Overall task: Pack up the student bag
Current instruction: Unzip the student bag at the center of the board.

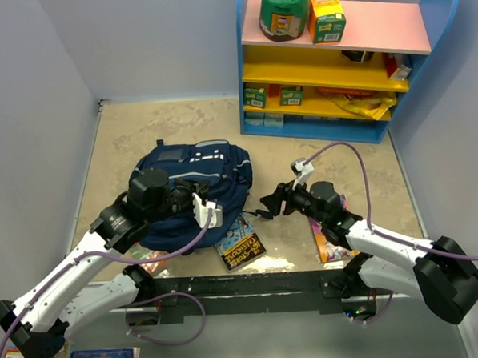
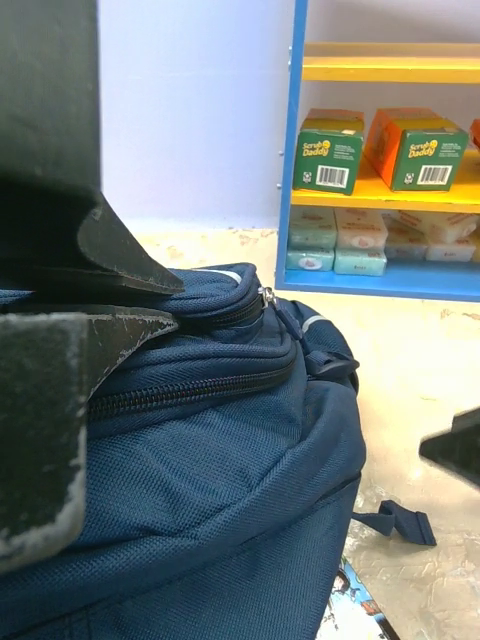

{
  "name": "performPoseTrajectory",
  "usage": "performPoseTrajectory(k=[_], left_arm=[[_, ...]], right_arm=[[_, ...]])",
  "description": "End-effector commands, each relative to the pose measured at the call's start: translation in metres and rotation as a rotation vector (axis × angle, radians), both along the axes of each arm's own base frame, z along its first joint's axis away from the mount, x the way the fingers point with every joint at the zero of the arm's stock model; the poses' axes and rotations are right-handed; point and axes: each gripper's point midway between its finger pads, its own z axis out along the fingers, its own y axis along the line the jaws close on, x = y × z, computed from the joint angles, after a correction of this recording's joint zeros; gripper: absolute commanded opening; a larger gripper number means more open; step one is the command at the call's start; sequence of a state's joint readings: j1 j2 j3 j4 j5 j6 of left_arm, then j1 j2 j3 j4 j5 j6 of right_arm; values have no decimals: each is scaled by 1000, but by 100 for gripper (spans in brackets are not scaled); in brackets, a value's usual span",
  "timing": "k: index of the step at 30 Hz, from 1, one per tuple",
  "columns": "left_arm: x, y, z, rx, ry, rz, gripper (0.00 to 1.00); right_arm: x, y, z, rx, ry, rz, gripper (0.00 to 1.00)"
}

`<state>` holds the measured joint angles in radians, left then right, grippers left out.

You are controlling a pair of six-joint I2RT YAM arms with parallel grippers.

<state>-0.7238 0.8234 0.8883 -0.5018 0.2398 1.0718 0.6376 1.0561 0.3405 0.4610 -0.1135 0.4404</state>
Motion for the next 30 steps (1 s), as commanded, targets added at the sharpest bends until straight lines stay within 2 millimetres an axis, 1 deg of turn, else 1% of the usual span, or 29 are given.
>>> performPoseTrajectory(k=[1,2,3,4,5,6,7,8,10,12,13,14,15,16,18,21,24,27,29,30], left_arm=[[13,-6,86,-138,-271,-15,0],[13,-6,90,-143,-279,-14,0],[13,-6,93,-147,-289,-16,0],[12,-6,99,-155,-299,-19,0],[12,-5,101,-157,-302,-19,0],[11,-5,103,-159,-305,-22,0],[9,-5,107,-162,-309,-30,0],[8,-4,106,-155,-306,-33,0],[7,-4,112,-160,-313,-38,0],[6,-4,114,-155,-315,-46,0],[4,-5,120,-161,-322,-52,0],[3,-5,119,-156,-316,-57,0],[2,-7,120,-156,-312,-69,0],[1,-7,124,-160,-312,-75,0],[-1,-8,122,-150,-297,-86,0],[-2,-8,123,-146,-298,-89,0],[-1,-8,123,-148,-297,-87,0],[-2,-8,121,-145,-290,-90,0],[-1,-8,121,-146,-289,-89,0],[-2,-8,120,-148,-288,-90,0]], right_arm=[[-4,27,34,42,-177,96,65],[-2,33,23,8,-158,107,65],[-4,43,26,-7,-179,138,65],[-2,46,23,-22,-180,130,65],[-1,51,18,-29,-180,140,65],[0,56,18,-35,-192,145,65],[3,56,17,-45,-203,131,65],[6,56,12,-69,-215,126,65],[10,58,14,-77,-240,117,65],[12,61,10,-94,-248,116,65],[13,63,9,-97,-251,120,65],[17,63,10,-116,-266,93,65],[19,63,5,-137,-266,83,65],[22,64,6,-141,-287,70,65],[27,62,8,-161,-313,32,65],[31,62,17,-147,-354,3,63],[32,63,21,-138,-366,-5,59],[33,59,22,-139,-375,-24,52],[32,60,21,-136,-368,-23,46],[31,60,19,-137,-364,-20,39]])
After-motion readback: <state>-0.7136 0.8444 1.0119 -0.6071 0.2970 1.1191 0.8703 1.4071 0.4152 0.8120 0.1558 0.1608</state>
